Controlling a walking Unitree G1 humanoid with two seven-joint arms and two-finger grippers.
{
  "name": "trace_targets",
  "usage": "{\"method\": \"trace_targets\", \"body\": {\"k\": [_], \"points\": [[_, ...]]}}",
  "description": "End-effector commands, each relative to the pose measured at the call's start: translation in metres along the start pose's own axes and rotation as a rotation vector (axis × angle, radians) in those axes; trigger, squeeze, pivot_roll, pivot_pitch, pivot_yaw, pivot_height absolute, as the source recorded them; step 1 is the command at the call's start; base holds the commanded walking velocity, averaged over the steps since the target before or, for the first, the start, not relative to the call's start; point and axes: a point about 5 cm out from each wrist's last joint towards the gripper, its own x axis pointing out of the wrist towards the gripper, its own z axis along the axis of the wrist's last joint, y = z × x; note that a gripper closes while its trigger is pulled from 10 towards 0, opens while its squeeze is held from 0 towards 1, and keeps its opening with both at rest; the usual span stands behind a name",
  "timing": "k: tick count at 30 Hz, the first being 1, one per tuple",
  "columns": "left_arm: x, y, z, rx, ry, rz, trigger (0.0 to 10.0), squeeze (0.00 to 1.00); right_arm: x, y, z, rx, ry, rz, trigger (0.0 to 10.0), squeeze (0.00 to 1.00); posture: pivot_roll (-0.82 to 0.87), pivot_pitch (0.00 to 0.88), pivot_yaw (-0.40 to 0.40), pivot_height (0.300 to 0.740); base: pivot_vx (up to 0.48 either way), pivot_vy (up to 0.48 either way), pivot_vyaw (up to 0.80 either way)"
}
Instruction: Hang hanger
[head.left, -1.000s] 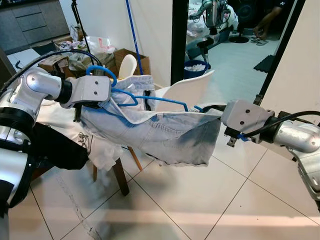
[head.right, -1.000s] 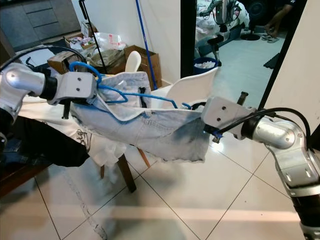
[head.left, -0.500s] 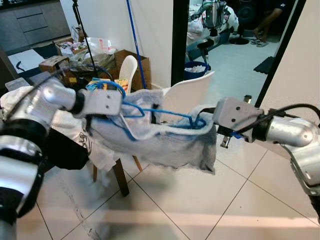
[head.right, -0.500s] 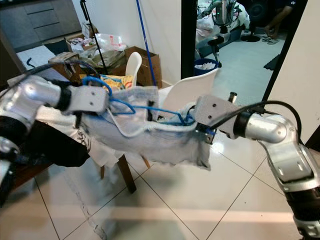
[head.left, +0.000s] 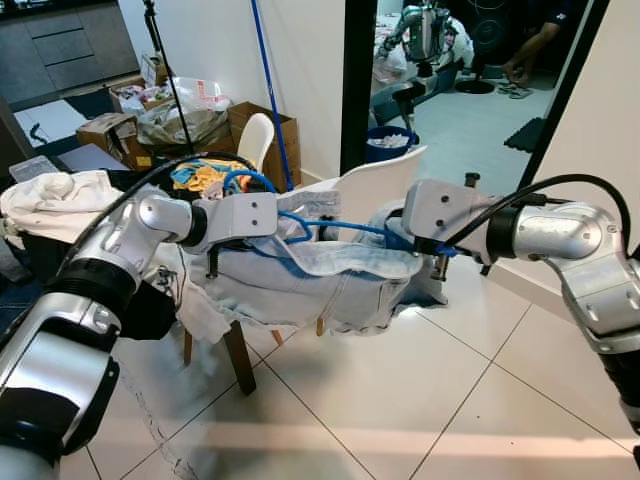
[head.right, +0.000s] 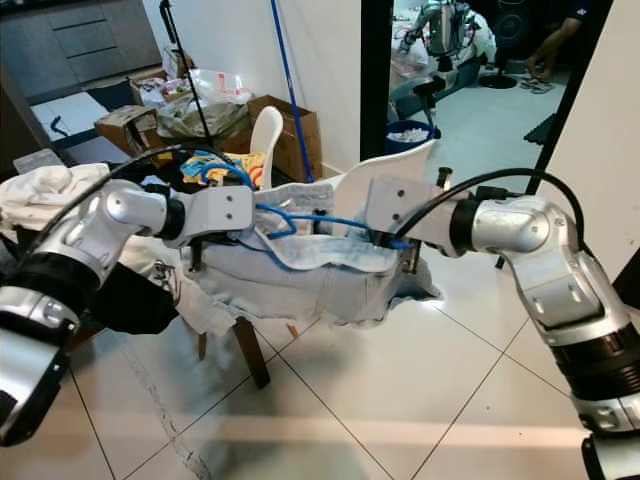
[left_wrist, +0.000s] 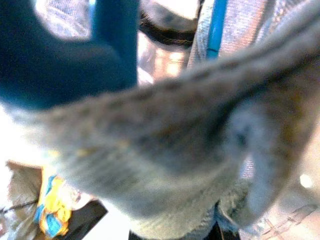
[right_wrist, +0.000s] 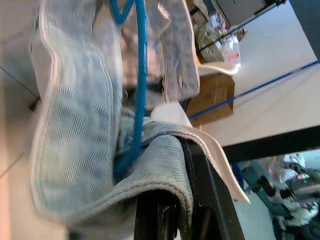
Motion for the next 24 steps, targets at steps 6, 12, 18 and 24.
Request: {"method": "trace_targets", "body": {"k": [6, 12, 18, 24], "points": [[-0.022, 0.0, -0.019, 0.026, 0.116, 0.025, 10.0, 0.0, -0.014, -0.005, -0.015, -0.001, 0.078, -0.023, 0.0, 0.0, 0.0, 0.017, 0.027, 0.74, 0.0, 0.0, 0.0], [-0.024, -0.007, -0.023, 0.047, 0.175, 0.005, 10.0, 0.0, -0.02, -0.008, -0.027, 0.024, 0.13, -0.026, 0.0, 0.0, 0.0, 0.024, 0.024, 0.74, 0.0, 0.0, 0.0], [-0.005, -0.024, -0.017, 0.055, 0.194, -0.012, 10.0, 0.0, -0.009, -0.01, -0.006, 0.045, 0.021, -0.019, 0.0, 0.0, -0.01, 0.026, 0.027, 0.74, 0.0, 0.0, 0.0], [0.011, -0.026, -0.015, 0.031, 0.277, 0.085, 10.0, 0.0, 0.004, -0.016, 0.021, 0.081, -0.112, -0.012, 0.0, 0.0, -0.01, 0.024, 0.028, 0.74, 0.0, 0.0, 0.0]]}}
